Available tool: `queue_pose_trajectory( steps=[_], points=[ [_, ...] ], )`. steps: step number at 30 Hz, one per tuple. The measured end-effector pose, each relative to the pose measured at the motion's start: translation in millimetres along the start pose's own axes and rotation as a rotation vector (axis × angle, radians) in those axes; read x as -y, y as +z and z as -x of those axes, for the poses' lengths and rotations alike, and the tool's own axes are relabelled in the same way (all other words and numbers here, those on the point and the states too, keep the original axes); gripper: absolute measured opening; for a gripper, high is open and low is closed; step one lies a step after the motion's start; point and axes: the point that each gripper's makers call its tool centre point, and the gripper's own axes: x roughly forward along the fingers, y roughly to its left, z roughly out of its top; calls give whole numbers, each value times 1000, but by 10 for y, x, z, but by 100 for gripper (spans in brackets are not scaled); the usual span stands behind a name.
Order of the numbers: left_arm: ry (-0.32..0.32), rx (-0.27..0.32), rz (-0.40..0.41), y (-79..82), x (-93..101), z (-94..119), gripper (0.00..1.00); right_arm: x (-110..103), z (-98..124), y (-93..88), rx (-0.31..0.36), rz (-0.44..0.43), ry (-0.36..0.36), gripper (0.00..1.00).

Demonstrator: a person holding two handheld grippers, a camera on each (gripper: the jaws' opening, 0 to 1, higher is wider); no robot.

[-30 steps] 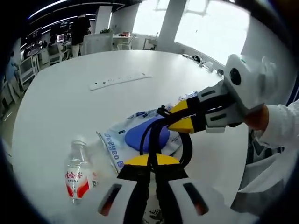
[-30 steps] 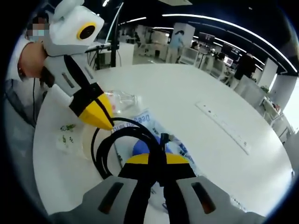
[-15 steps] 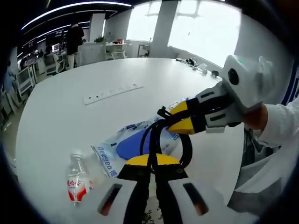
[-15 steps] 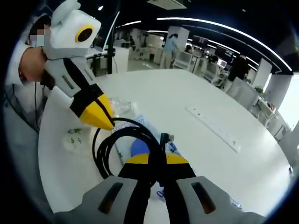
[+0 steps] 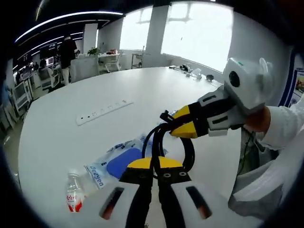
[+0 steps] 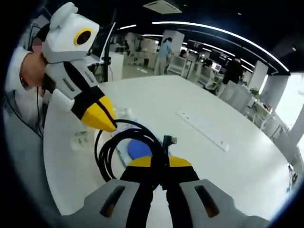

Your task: Arrange the tabletop items into an orderly group along one side of the table until the central work area is clear of visible clutter.

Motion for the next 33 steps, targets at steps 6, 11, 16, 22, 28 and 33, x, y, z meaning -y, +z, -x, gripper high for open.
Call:
queue_pose_trajectory(
  steps=[6, 11, 16, 22, 28, 33],
  points=[
    [-26, 19, -29, 154, 249, -37, 0, 120, 280, -55, 4, -21, -36, 6],
    [-54, 35, -53, 282, 469, -89, 0, 236, 510, -118, 8, -39, -70, 6],
    [-77, 47, -78, 392, 669, -141, 0, 335, 726, -187, 8, -54, -99, 6],
    [-111, 54, -102, 497, 892, -220, 0, 444, 950, -288, 5, -78, -133, 6],
    [-143, 60, -125, 568, 1101, -310, 0, 538, 1150, -402, -4, -97, -166, 6],
    [-171, 66, -141, 625, 1279, -399, 0, 625, 1307, -498, -11, -120, -188, 6]
  ],
)
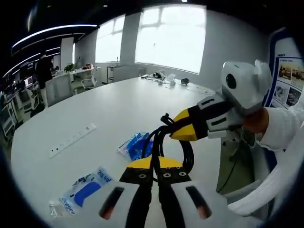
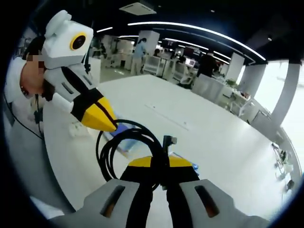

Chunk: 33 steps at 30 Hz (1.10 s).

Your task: Arrange the tabletop items into an orderly group along one side of the table until the central work area is clear of visible clutter.

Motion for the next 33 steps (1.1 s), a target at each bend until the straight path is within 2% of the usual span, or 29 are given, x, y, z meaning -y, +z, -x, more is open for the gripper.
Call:
queue_pose_trajectory(
  steps=[8, 16, 33],
  points=[
    [-33, 4, -15, 77, 184, -180, 0, 173, 180, -158, -25, -17, -27, 6],
    [-53, -11, -20, 52, 284, -352, 0, 277, 211, -323, -54, -34, -34, 6],
    [-79, -78, 10, -243, 256, -739, 0, 367, -8, -727, -144, -71, 5, 6]
  ],
)
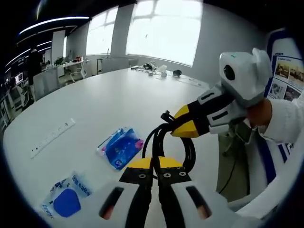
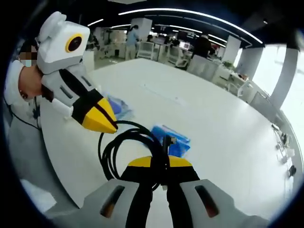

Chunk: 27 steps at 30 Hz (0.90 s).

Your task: Arrange the tabletop items into an orderly group along one side of the table until the central work area is clear of visible clutter.

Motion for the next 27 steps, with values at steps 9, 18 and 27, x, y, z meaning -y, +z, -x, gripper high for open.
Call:
queue_pose_trajectory(
  steps=[9, 18, 27],
  points=[
    [-6, -39, 28, -167, -74, -202, 0, 36, -204, -191, -43, -19, 31, 6],
    [-5, -84, 57, -329, -183, -390, 0, 55, -418, -357, -81, -45, 58, 7],
    [-8, -122, 95, -461, -280, -549, 0, 84, -617, -496, -114, -63, 89, 7]
  ],
)
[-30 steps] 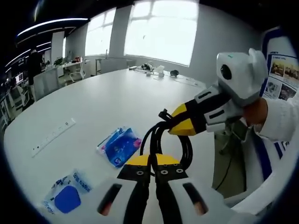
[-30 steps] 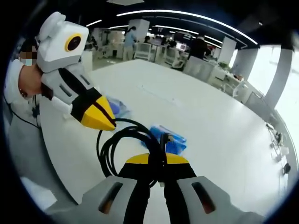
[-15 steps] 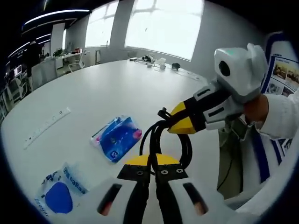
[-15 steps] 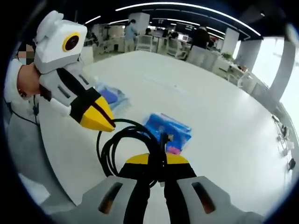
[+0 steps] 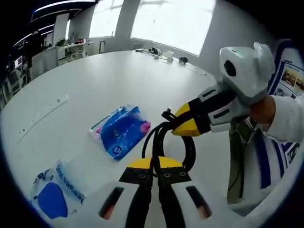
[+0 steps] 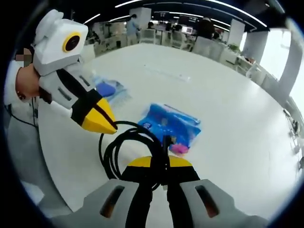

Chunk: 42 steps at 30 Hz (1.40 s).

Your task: Arrange the tabletop items into an orderly group along one side of the table until the central work area is clear of visible clutter.

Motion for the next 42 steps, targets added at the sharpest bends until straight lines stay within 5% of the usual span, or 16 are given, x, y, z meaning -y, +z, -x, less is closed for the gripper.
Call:
queue_pose_trajectory(
  steps=[16, 42],
  points=[
    [10, -32, 58, -125, -139, -242, 0, 77, -319, -200, -43, -30, 26, 8],
    [29, -35, 132, -269, -267, -429, 0, 103, -492, -351, -74, -41, 34, 9]
  ],
)
